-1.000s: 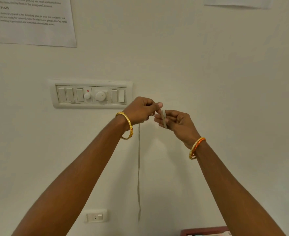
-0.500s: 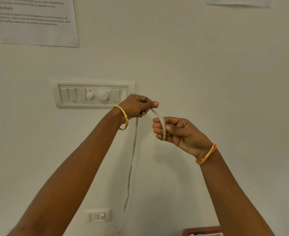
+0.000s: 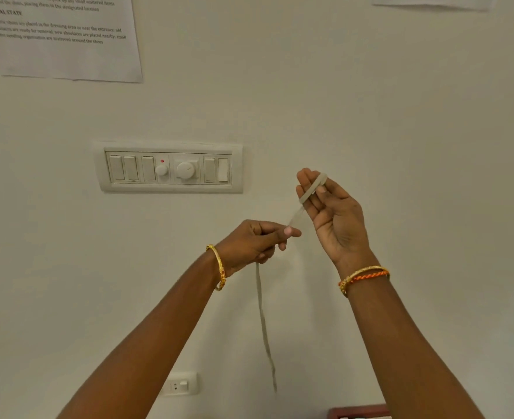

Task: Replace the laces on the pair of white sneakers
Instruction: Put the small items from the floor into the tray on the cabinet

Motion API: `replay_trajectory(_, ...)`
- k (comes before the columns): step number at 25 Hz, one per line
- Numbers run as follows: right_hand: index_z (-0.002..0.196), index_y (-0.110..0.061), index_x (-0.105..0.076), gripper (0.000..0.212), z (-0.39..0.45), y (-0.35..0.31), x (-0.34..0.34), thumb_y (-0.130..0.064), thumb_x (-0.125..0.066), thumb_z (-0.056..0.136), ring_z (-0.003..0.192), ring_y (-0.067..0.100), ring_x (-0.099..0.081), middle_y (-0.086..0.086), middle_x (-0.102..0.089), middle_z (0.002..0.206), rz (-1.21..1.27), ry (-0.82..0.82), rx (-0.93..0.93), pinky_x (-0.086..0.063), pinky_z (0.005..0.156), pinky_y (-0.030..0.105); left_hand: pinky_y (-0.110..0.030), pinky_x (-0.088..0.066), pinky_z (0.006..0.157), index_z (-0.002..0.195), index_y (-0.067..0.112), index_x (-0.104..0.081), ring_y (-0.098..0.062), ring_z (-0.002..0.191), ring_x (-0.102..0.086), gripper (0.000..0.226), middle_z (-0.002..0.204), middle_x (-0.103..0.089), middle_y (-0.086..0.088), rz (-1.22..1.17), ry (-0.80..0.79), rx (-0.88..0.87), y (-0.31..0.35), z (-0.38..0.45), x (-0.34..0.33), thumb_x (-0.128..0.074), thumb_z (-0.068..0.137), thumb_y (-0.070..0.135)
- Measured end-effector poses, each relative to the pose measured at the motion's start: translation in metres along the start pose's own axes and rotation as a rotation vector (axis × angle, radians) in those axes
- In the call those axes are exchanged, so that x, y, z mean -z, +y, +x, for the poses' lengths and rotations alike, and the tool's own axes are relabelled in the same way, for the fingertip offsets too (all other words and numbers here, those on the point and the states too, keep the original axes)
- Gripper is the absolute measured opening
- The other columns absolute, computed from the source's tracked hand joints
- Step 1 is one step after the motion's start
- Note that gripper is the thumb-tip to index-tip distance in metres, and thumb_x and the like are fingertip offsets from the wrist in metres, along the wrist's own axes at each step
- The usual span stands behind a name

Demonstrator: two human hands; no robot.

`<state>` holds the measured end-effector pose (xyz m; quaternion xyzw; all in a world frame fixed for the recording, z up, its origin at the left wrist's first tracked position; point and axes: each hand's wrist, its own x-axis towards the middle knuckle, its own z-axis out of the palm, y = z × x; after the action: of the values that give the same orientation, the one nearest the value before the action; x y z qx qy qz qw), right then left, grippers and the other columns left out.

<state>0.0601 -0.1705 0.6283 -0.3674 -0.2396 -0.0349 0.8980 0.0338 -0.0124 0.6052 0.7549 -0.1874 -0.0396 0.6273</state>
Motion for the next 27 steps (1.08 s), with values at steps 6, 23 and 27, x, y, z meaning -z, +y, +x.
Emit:
replay_trajectory(6, 0.115, -0.002, -0.057, 0.028, 0.006, 0.003, 0.011, 0.008, -0.041, 0.095, 0.101, 0.02, -0.068, 0.008, -0.068, 0.107, -0.352, 0.095, 0.098, -0.053, 0.091, 0.03, -0.014, -0.028, 0.041, 0.102, 0.012, -0.071, -0.007, 0.045, -0.033, 0.026, 0.063, -0.056, 0.009, 0.163, 0.178, -0.091, 0.022, 0.002, 0.002, -0.051, 0.095, 0.027)
replay_trajectory(23, 0.118, -0.007, -0.059, 0.034, -0.018, 0.007, 0.018, 0.007, -0.037, 0.097, 0.094, 0.007, -0.069, 0.005, -0.07, 0.103, -0.959, -0.317, -0.06, -0.048, 0.094, 0.018, -0.01, -0.041, 0.047, 0.092, 0.015, -0.072, 0.001, 0.046, -0.05, 0.015, 0.072, -0.068, 0.005, 0.491, 0.231, -0.138, 0.084, 0.029, 0.036, -0.068, 0.084, 0.026)
replay_trajectory(27, 0.114, -0.008, -0.061, 0.031, -0.03, -0.004, 0.01, 0.004, -0.037, 0.098, 0.099, 0.023, -0.069, 0.008, -0.072, 0.102, -0.718, -0.396, -0.181, -0.052, 0.092, 0.029, -0.015, -0.043, 0.053, 0.092, 0.015, -0.073, -0.001, 0.05, -0.05, 0.016, 0.075, -0.07, 0.003, 0.405, 0.215, -0.058, 0.066, 0.035, 0.041, -0.069, 0.082, 0.026)
